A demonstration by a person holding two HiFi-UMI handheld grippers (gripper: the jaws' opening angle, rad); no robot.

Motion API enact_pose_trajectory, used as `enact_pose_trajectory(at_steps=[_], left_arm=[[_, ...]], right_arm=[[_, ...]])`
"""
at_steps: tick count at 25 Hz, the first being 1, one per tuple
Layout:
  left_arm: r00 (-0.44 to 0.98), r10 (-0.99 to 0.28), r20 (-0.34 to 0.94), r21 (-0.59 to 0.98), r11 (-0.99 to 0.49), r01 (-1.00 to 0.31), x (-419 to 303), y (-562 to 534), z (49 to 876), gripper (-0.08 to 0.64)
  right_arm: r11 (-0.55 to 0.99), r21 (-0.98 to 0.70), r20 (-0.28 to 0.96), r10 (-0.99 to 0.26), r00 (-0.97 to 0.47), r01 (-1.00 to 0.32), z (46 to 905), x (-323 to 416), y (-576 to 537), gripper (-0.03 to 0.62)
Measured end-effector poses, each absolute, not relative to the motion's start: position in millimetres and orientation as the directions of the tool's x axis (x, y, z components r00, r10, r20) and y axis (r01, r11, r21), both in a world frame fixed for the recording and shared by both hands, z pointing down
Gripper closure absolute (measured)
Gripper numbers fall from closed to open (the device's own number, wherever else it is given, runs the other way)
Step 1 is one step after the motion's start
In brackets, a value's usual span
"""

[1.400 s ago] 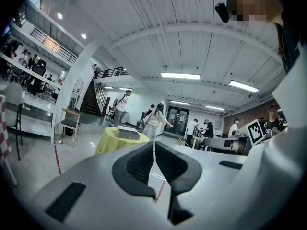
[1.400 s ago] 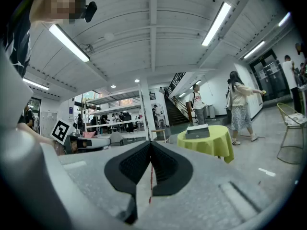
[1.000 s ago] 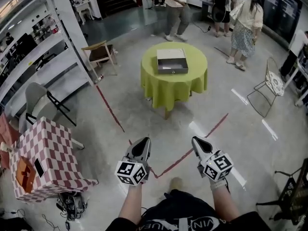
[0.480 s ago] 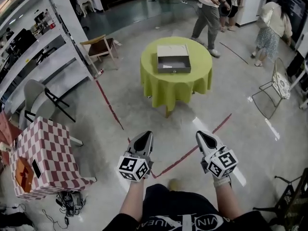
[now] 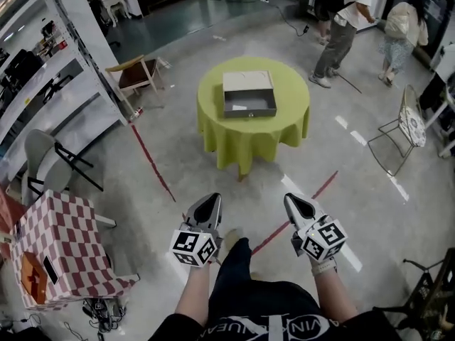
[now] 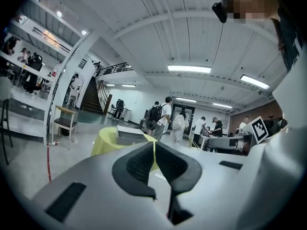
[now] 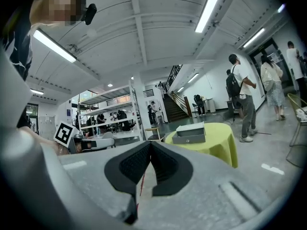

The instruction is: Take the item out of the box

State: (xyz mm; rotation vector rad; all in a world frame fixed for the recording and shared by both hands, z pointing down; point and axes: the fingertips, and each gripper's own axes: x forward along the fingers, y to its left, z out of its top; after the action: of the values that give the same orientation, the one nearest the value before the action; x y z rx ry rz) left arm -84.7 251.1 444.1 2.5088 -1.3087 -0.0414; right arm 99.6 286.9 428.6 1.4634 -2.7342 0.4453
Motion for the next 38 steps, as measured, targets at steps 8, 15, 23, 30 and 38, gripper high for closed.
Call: enact_pose_trajectory(at_steps=[8, 15, 23, 30, 38], left_arm=[[0.628, -0.771, 0.101, 0.276, -0.585, -0.763, -75.5, 174.2, 427.4, 0.543], [0.641, -0.758, 0.120, 0.298, -0.589, -0.751, -84.9, 115.9, 434.1, 0.543], [0.652, -0.748, 0.123, 0.315, -0.593, -0.741, -96.8, 58.6, 441.3, 0.543], [0.668, -0.730, 0.142, 0.313, -0.607, -0.730, -99.8, 26.6, 454.3, 0.543], [0.675, -0.719, 0.168, 0.326, -0.605, -0.726, -87.8, 2.9, 465.5, 0.543]], right_arm=[[0.491, -0.256, 0.134, -0.835, -0.533, -0.833, 416.1, 102.4, 215.6, 0.586], [0.474, -0.274, 0.163, -0.835, -0.526, -0.837, 422.4, 91.1, 161.2, 0.586], [0.449, -0.291, 0.174, -0.844, -0.508, -0.845, 429.7, 82.1, 106.9, 0.586], [0.438, -0.315, 0.168, -0.847, -0.504, -0.842, 441.1, 76.4, 75.6, 0.586], [0.432, -0.344, 0.194, -0.836, -0.514, -0.834, 455.3, 83.5, 48.0, 0.586]])
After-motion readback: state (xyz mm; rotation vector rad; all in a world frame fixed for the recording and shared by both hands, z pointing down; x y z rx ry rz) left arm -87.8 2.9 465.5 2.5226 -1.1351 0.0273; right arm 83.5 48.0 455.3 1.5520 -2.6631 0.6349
